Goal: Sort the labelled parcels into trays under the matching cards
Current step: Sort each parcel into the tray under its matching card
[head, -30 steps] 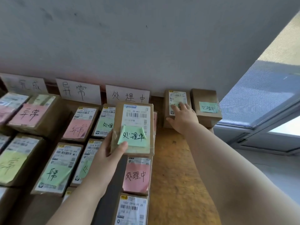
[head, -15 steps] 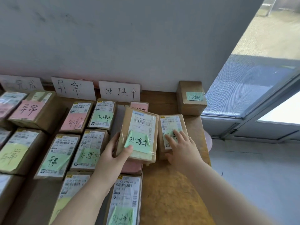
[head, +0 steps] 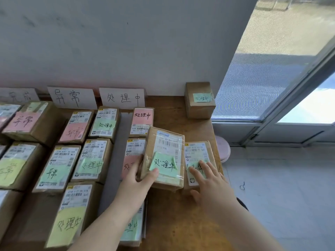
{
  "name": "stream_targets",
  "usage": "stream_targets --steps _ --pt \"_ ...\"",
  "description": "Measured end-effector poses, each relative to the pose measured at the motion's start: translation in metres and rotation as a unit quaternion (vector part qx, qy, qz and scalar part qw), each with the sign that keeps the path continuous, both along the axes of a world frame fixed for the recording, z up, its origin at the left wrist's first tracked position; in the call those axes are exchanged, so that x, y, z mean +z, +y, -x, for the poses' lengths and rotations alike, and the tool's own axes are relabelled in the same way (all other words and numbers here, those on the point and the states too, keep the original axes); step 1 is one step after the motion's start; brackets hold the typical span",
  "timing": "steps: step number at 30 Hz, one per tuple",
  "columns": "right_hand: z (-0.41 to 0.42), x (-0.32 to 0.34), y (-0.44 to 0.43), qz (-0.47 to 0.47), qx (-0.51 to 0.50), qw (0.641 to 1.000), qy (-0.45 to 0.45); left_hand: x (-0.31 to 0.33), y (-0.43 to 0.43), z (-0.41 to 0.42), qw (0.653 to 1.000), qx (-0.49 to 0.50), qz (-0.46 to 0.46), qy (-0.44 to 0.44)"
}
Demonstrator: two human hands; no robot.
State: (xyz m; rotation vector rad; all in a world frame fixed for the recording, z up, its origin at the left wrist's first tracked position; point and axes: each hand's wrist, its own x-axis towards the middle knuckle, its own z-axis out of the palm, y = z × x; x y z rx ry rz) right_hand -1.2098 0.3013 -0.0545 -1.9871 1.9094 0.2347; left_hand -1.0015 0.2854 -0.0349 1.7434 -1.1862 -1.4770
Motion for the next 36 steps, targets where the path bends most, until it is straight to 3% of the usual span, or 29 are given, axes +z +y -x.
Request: stream_targets --steps 3,6,9,12,17,22,27,36 --pt "0.017 0.005 0.008 0.019 -0.028 0.999 -0.042 -0.006 0.003 0.01 1.0 -0.025 -0.007 -0.005" --pt "0.036 0.003 0.011 0.059 -0.141 0.978 -0.141 -0.02 0.005 0.017 0.999 -0.034 -0.029 0.004" --pt "0.052 -0.005 0.009 0.06 -0.265 0.926 -0.262 -0.029 0.008 0.025 0.997 -0.031 -0.06 0.023" --pt "0.06 -0.017 0.011 -0.037 -0.356 0.854 -0.378 -0.033 0.011 0.032 0.995 -0.013 -0.087 0.044" --pt "0.069 -0.028 0.022 -0.033 -0.377 0.793 -0.477 -0.032 0.015 0.038 0.992 0.006 -0.097 0.075" --pt "0.078 -0.024 0.032 0.008 -0.37 0.701 -0.61 -0.017 0.014 0.031 0.996 -0.011 -0.047 0.07" --pt "0.076 -0.001 0.026 0.053 -0.323 0.686 -0.65 0.004 0.014 0.016 0.998 -0.03 0.016 0.054" --pt "0.006 0.037 0.031 0.121 -0.238 0.72 -0.64 0.035 0.032 -0.05 0.996 0.005 0.062 0.063"
